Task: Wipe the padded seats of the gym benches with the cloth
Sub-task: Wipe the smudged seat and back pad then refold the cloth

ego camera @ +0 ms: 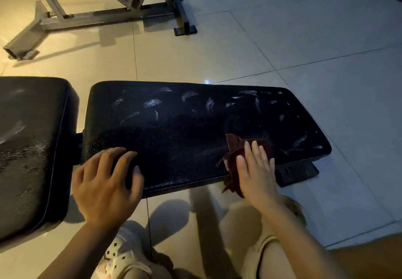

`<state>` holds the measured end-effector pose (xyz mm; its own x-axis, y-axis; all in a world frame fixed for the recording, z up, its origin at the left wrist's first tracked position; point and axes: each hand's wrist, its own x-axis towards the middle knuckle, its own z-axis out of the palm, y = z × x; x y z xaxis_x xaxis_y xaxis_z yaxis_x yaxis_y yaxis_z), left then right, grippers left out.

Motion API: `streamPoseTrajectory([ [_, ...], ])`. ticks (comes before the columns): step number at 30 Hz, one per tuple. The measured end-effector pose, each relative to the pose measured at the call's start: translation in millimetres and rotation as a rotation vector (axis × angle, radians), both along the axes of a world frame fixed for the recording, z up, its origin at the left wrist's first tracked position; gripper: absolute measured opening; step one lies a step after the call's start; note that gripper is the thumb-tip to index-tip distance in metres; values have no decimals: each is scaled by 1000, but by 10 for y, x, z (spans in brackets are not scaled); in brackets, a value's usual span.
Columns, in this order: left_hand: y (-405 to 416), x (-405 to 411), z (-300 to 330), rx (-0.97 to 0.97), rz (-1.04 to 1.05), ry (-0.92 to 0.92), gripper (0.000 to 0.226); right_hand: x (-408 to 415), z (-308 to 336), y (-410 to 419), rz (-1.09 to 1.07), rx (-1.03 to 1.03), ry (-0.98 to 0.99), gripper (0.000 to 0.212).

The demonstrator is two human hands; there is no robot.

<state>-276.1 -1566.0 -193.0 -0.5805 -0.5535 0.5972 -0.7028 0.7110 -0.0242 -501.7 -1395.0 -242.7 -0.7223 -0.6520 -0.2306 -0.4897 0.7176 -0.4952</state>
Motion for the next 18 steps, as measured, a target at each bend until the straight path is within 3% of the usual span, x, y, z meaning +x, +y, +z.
streamPoseTrajectory([
  [5,-31,3,-34,-41,-20,12,38,-620,-57,-260,-26,131,65,62],
  [9,-56,-8,-68,-77,-27,33,37,-672,-13,-445,-41,186,85,62],
  [14,-58,-14,-79,-62,-31,62,39,-138,203,-705,270,82,165,60],
  [18,-40,1,-56,12,-52,140,40,598,487,-960,603,-131,188,60],
])
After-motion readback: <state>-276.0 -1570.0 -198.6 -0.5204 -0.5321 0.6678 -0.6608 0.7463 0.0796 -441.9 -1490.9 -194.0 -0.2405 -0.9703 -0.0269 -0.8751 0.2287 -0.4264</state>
